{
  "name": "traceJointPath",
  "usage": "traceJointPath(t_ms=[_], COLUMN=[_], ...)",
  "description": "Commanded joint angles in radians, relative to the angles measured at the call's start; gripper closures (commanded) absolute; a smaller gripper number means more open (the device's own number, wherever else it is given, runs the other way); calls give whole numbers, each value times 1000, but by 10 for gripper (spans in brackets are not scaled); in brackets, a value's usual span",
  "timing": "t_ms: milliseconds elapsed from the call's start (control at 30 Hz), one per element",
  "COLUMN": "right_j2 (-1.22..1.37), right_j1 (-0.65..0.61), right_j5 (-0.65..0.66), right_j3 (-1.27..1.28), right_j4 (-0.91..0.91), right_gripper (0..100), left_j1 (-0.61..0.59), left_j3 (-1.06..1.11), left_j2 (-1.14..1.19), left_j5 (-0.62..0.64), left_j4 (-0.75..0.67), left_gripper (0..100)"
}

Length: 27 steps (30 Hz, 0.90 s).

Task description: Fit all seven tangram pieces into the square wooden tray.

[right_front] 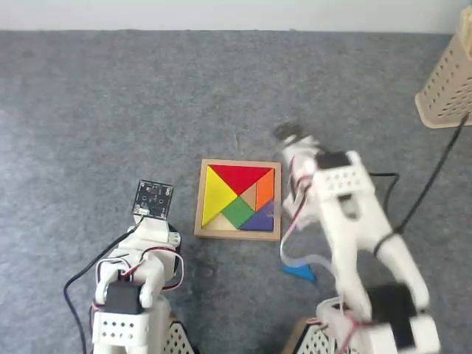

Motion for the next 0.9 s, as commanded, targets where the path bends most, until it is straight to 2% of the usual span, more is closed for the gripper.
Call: traceJointPath(t_ms=[0, 100, 167, 433, 633, 867], right_j2=[-216, -314, -348, -355, -355, -355], right_j1=[-82, -130, -145, -151, -188, -194], right_j5=[146, 275, 305, 304, 307, 288], right_j3=[166, 298, 351, 388, 459, 463], right_j4=[31, 31, 31, 16, -73, -93], right_gripper=[826, 825, 824, 824, 824, 781], left_j1=[-5, -5, -5, -5, -5, -5], left_j3=[-19, -19, -19, -19, -19, -19], left_j2=[-21, -21, -21, -21, -21, -21], left_j5=[6, 6, 6, 6, 6, 6], left_j4=[6, 6, 6, 6, 6, 6], left_gripper=[988, 988, 988, 988, 988, 988])
